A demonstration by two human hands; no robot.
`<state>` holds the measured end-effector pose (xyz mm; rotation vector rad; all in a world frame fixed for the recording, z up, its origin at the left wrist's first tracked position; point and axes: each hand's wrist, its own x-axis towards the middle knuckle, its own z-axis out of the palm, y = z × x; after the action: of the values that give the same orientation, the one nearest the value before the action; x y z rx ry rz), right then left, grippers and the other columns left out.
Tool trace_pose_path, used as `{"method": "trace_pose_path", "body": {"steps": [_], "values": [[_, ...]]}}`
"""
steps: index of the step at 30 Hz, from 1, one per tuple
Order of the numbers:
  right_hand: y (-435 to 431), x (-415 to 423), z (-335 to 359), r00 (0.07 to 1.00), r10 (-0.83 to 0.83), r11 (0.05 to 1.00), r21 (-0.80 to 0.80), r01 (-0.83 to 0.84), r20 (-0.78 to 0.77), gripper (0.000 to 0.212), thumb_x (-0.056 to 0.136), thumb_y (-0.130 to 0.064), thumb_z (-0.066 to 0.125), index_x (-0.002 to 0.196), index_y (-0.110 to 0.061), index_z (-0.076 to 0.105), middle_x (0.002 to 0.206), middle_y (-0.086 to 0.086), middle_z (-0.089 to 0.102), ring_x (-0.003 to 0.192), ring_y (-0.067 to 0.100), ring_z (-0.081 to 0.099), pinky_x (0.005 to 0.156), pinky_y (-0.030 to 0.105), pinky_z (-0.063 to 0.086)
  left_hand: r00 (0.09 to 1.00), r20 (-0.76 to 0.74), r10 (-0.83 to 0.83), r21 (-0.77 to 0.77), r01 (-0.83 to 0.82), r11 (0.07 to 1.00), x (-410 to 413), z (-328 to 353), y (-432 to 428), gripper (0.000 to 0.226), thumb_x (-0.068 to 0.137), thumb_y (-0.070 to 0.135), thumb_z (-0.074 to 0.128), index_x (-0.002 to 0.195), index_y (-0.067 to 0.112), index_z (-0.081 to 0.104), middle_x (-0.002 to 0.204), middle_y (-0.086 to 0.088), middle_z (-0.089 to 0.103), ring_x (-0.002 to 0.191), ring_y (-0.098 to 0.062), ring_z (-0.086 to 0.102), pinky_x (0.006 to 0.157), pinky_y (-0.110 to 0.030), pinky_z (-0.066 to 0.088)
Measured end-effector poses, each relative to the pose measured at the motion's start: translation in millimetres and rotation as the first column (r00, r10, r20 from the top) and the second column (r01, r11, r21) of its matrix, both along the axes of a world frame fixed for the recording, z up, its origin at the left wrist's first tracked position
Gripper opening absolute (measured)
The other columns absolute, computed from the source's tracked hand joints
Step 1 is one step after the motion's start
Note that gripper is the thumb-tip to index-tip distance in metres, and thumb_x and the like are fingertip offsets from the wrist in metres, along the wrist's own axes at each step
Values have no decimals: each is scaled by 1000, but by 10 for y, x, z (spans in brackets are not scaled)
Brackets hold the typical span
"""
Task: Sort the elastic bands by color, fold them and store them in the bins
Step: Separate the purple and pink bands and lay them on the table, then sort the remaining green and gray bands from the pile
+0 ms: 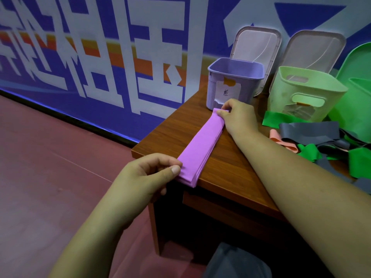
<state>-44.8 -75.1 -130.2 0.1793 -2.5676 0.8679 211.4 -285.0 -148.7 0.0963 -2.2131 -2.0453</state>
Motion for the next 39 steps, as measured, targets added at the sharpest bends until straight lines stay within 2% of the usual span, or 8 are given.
{"method": "trace_pose_path", "body": {"steps": [8,15,21,25,28,30,34,39], "values": [[-6,-29,-2,1000,-13,998,59,12,18,26,101,-39,72,114,-17,75,110,6,74,92,18,59,77,32,47,1000,-5,-3,-31,3,1000,-7,-27,7,10,90,22,79,99,19,82,73,-7,56,60,-17,43,52,-27,32],[3,68,29,1000,-2,999,34,1,30,37,103,-40,69,132,-15,69,128,9,69,113,26,66,85,30,47,999,-36,41,-129,-46,991,28,26,35,7,92,23,79,98,23,82,70,-8,45,59,-13,40,53,-26,32],[114,199,189,990,25,1000,-18,-23,136,45,103,-42,67,138,-15,61,132,8,66,115,26,64,86,31,46,995,-90,52,-231,-72,970,-2,248,138,8,95,27,77,91,20,79,68,-2,50,56,-6,42,53,-16,35],[399,368,406,986,99,993,-78,-89,131,26,98,-37,69,119,-22,70,114,3,73,106,25,67,90,34,52,990,-139,12,-263,-48,964,-106,458,405,11,95,26,78,88,18,77,68,0,49,57,-8,41,54,-16,36],[770,526,591,984,140,980,-160,-122,106,11,94,-35,68,96,-27,75,93,-6,75,90,22,72,81,38,57,984,-160,-77,-278,30,960,-222,637,744,11,96,27,76,90,18,76,66,1,48,56,-10,42,51,-18,36],[1096,629,714,985,143,977,-174,-126,91,14,92,-35,67,87,-26,76,81,-7,75,79,20,72,74,39,58,970,-187,-154,-321,87,943,-328,753,1029,12,97,31,75,91,21,77,67,2,53,58,-9,46,54,-17,39],[1864,833,886,996,72,978,-201,-61,44,19,94,-29,71,79,-18,76,72,-4,74,61,13,65,64,28,48,918,-283,-278,-421,142,896,-670,906,1721,17,98,33,73,91,17,77,76,-8,67,65,-4,52,62,-23,42],[2824,1039,905,996,-72,957,-277,81,42,21,92,-29,71,74,-19,74,68,-3,74,55,14,64,61,33,51,865,-280,-417,-517,229,824,-1196,1070,2622,24,101,35,67,89,17,77,63,3,57,55,-8,51,54,-25,45]]}}
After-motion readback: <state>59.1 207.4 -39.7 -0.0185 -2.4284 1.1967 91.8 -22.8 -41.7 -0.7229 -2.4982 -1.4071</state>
